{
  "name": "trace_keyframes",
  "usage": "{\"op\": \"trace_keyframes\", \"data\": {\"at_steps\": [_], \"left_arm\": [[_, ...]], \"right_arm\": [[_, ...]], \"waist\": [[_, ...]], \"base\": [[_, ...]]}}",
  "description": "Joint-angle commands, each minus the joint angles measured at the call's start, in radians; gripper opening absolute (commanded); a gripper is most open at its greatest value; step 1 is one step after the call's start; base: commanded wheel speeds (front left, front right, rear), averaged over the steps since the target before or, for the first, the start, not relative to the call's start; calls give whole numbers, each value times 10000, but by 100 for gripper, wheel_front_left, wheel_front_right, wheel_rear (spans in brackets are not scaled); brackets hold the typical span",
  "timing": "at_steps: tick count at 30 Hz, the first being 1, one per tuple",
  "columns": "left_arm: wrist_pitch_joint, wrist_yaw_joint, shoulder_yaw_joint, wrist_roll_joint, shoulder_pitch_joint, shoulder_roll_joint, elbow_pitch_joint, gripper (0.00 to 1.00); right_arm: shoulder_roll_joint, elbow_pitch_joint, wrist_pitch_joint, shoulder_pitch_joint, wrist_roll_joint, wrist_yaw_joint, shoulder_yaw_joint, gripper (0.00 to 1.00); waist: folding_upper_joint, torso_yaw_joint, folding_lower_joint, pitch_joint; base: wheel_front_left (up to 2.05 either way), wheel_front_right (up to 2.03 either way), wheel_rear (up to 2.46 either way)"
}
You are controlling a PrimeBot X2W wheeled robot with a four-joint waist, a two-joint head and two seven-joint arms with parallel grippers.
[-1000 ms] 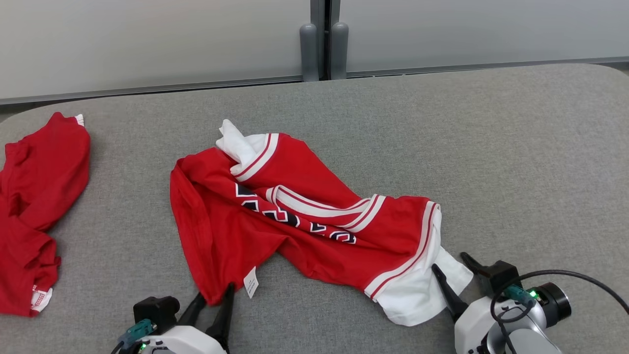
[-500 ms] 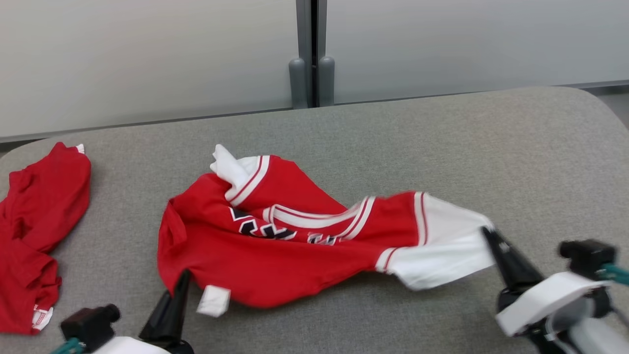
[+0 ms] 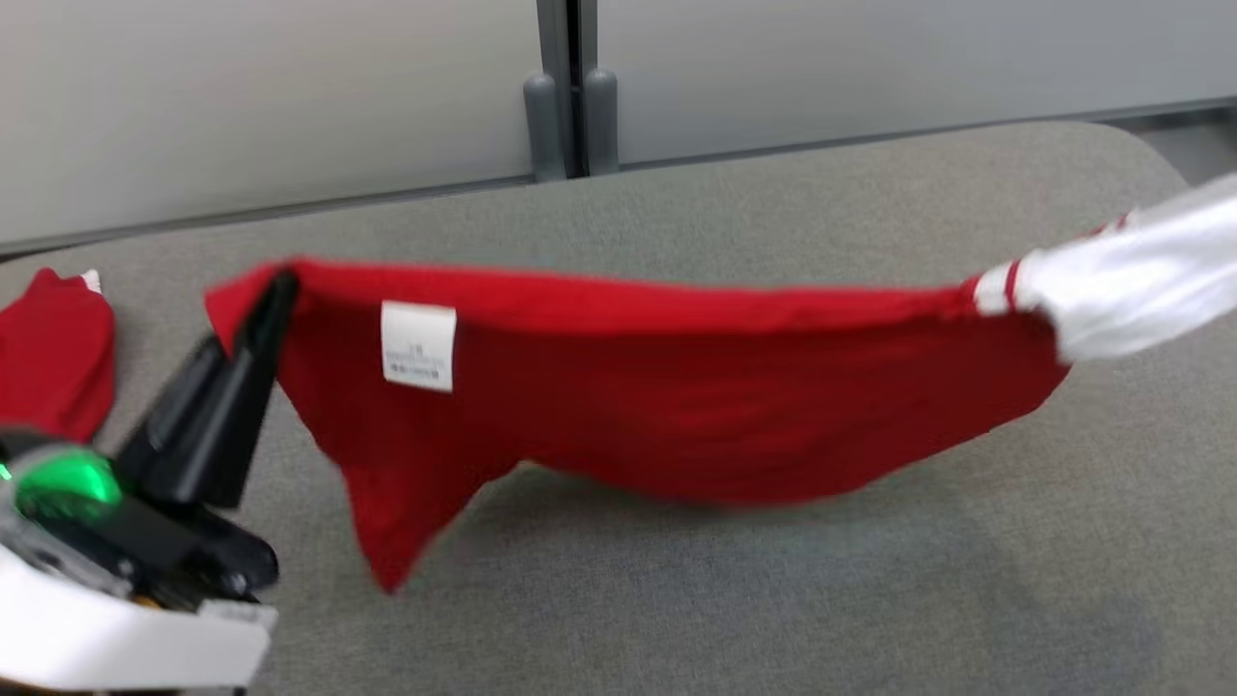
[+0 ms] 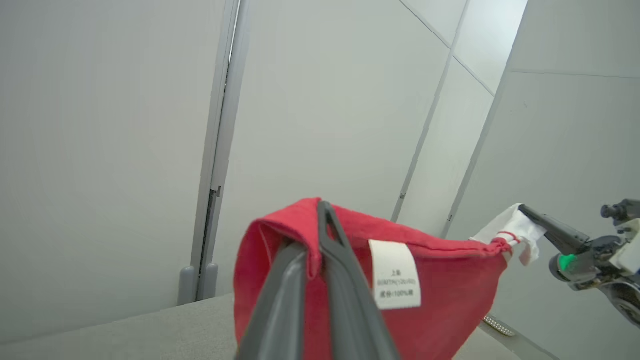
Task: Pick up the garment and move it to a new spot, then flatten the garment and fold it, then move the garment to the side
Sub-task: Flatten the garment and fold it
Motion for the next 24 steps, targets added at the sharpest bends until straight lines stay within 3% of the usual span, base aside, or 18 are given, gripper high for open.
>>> {"op": "trace_keyframes", "data": {"at_steps": [1, 5, 9, 14, 18, 21, 24], "left_arm": [[181, 56, 73, -93, -397, 143, -88, 0], [1359, 275, -52, -552, -2590, 517, -183, 0], [2205, 447, -346, -794, -5175, 570, 872, 0], [2321, 268, -834, -218, -8680, 295, 3265, 0], [1367, -110, -1214, 876, -11557, -68, 5826, 0], [44, -434, -1378, 1655, -13347, -447, 7847, 0], [-1466, -755, -1540, 2353, -14607, -701, 9586, 0]], "right_arm": [[-46, -147, 156, -250, 89, 5, -146, 0], [172, -294, 1008, -1648, 215, 5, -1081, 0], [557, 306, 2107, -3648, -530, 5, -1369, 0], [2027, 2041, 3241, -7414, -2598, 8, -1551, 0], [3410, 3792, 3280, -10865, -5057, 8, -1785, 0], [4362, 5059, 2441, -13035, -6643, 11, -2000, 0], [4844, 6129, 1295, -14536, -7605, 9, -2152, 0]], "waist": [[0, -144, 0, 318], [0, -221, 0, 1064], [0, -150, 0, 1999], [0, 107, 0, 3490], [0, 395, 0, 4771], [0, 556, 0, 5544], [0, 698, 0, 6070]], "base": [[0, 0, 0], [0, 0, 0], [0, 0, 0], [0, 0, 0], [0, 0, 0], [0, 0, 0], [0, 0, 0]]}}
